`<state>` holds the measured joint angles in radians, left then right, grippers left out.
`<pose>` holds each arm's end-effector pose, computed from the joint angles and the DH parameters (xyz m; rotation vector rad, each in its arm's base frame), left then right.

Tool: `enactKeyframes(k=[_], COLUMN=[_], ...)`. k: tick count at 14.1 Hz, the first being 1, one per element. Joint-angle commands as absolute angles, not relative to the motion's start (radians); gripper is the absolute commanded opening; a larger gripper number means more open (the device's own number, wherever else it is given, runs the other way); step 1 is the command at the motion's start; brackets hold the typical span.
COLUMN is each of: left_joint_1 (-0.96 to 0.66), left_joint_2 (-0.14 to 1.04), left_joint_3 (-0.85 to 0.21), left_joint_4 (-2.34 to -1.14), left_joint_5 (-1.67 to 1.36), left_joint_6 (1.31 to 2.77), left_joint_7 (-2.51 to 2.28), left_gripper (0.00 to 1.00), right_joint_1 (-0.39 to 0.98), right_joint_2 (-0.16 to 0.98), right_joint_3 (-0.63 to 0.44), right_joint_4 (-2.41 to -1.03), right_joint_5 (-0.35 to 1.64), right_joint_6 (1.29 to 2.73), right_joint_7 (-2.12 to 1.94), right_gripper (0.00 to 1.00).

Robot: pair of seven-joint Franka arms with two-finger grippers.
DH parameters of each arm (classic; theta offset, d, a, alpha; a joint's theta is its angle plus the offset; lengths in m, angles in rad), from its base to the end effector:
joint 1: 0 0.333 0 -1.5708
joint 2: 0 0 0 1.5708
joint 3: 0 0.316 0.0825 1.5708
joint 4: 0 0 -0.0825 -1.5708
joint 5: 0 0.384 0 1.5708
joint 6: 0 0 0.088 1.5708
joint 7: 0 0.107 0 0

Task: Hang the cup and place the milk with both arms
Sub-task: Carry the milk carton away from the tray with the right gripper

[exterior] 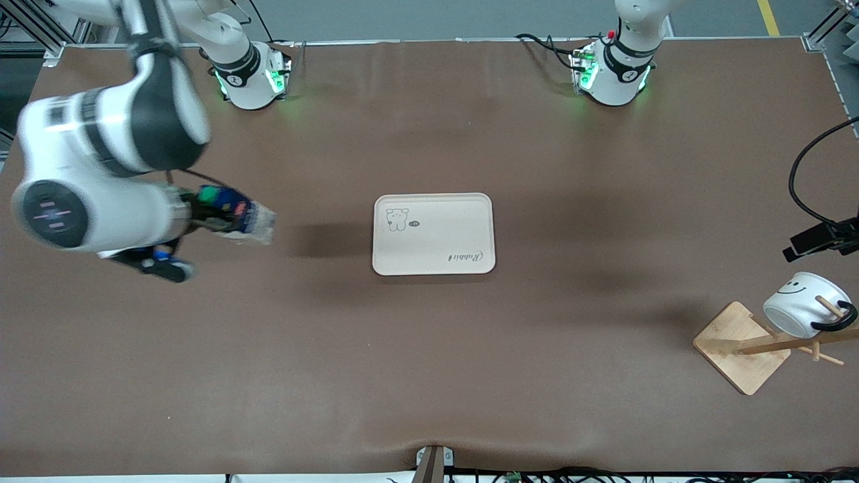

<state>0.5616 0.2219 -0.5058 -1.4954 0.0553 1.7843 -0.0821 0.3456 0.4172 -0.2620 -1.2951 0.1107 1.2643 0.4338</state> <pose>0.6276 0.0712 0.5632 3.0772 0.2223 0.1451 0.6197 0.0962 0.4878 2.9238 -0.5046 -0.6344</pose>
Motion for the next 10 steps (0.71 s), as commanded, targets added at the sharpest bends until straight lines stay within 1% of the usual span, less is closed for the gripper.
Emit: enactKeyframes(k=[1, 3, 4, 7, 8, 10], left_joint_1=[0.563, 0.554, 0.510, 0.360, 0.298, 0.226], left_joint_2=[0.175, 0.140, 0.132, 0.107, 0.089, 0.066], left_joint_3=[-0.540, -0.555, -0.543, -0.404, -0.338, -0.260], left_joint_4=[-1.502, -1.505, -1.506, -1.508, -1.509, -1.508], left_joint_5=[0.083, 0.089, 0.089, 0.087, 0.081, 0.075], left_joint_6=[1.734, 1.712, 1.701, 1.661, 1.645, 1.599], left_joint_7=[-0.123, -0.121, -0.121, -0.107, -0.106, -0.098], left_gripper=[1.00, 1.00, 1.00, 1.00, 1.00, 1.00], right_joint_1=[0.238, 0.155, 0.120, 0.066, 0.057, 0.055], right_joint_2=[0.391, 0.376, 0.356, 0.267, 0.258, 0.258], right_joint_3=[-0.238, -0.238, -0.238, -0.239, -0.239, -0.239], right_joint_4=[-1.347, -1.409, -1.472, -1.711, -1.762, -1.860], right_joint_5=[0.016, -0.021, -0.023, -0.028, -0.028, -0.029], right_joint_6=[1.290, 1.365, 1.417, 1.641, 1.685, 1.742], right_joint_7=[0.283, 0.130, 0.070, 0.021, 0.021, 0.021], right_gripper=[0.00, 0.00, 0.00, 0.00, 0.00, 0.00])
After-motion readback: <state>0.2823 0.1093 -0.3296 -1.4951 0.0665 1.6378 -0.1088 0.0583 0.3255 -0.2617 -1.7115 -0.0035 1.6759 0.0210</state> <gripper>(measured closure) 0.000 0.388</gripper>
